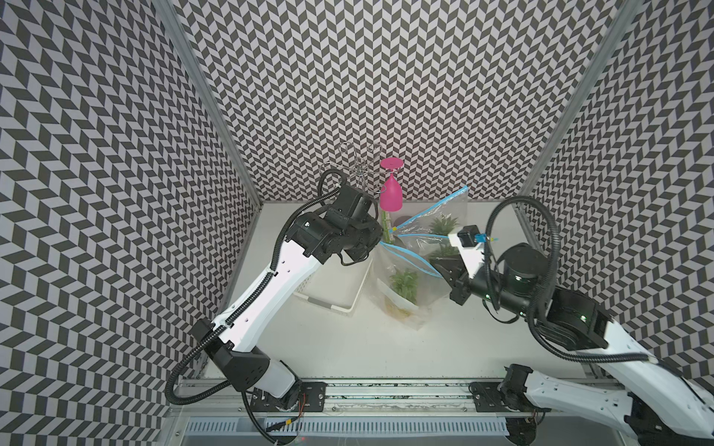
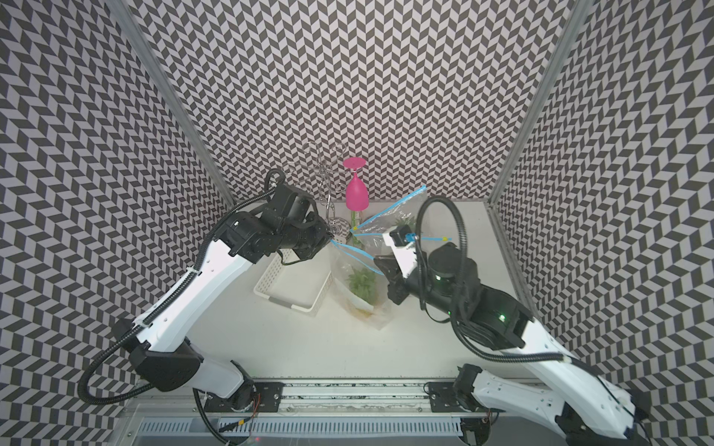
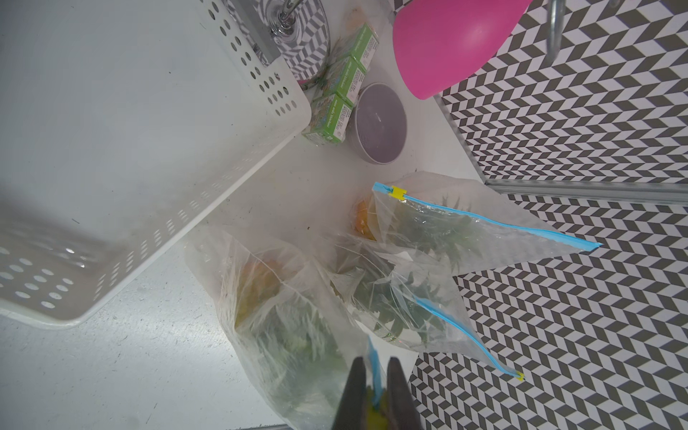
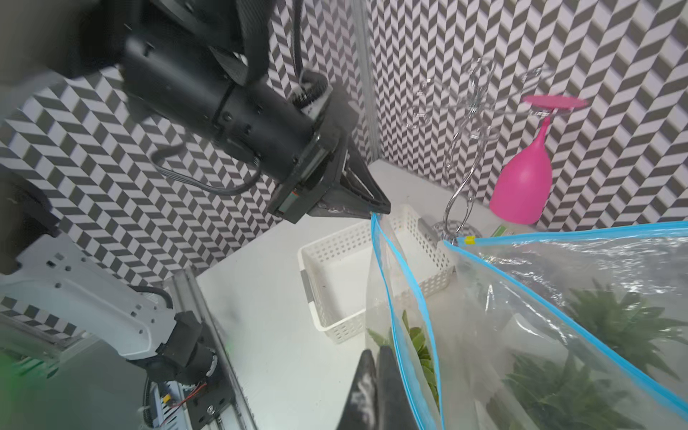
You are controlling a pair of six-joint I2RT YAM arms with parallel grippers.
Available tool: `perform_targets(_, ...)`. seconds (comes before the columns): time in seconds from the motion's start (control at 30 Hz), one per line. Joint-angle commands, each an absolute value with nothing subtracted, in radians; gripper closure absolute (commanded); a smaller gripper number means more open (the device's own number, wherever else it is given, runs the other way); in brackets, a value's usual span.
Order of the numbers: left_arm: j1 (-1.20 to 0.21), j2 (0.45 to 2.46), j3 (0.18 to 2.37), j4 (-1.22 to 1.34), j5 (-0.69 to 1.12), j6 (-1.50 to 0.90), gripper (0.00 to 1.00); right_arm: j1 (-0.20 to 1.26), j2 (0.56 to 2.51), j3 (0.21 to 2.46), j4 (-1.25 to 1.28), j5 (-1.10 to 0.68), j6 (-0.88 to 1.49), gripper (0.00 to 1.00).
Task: Open the zip-top bag and take out the pineapple
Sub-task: Open the zipper of the food storage bag at the center of the board.
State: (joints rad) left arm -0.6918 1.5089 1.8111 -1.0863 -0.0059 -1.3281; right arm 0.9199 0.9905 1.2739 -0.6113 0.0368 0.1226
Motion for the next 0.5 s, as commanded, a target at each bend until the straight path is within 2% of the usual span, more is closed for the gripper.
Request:
perform_targets(0.0,-0.701,1.473,1.8,-1.089,-0.025,-1.318,1.0,0.923,1.086,1.33,-0.663,-0.005,0.191,1.0)
perform_targets(0.23,-0.713,1.466,1.795,-1.088,-0.023,-1.322,1.0,0.895,1.179,1.359,-0.696,-0.003,0.244,1.0)
perform_targets(0.47,-0.719,1.46,1.781,-1.087,-0.022,-1.322,1.0,0.868,1.172,1.388,-0.697,-0.03,0.257,1.0)
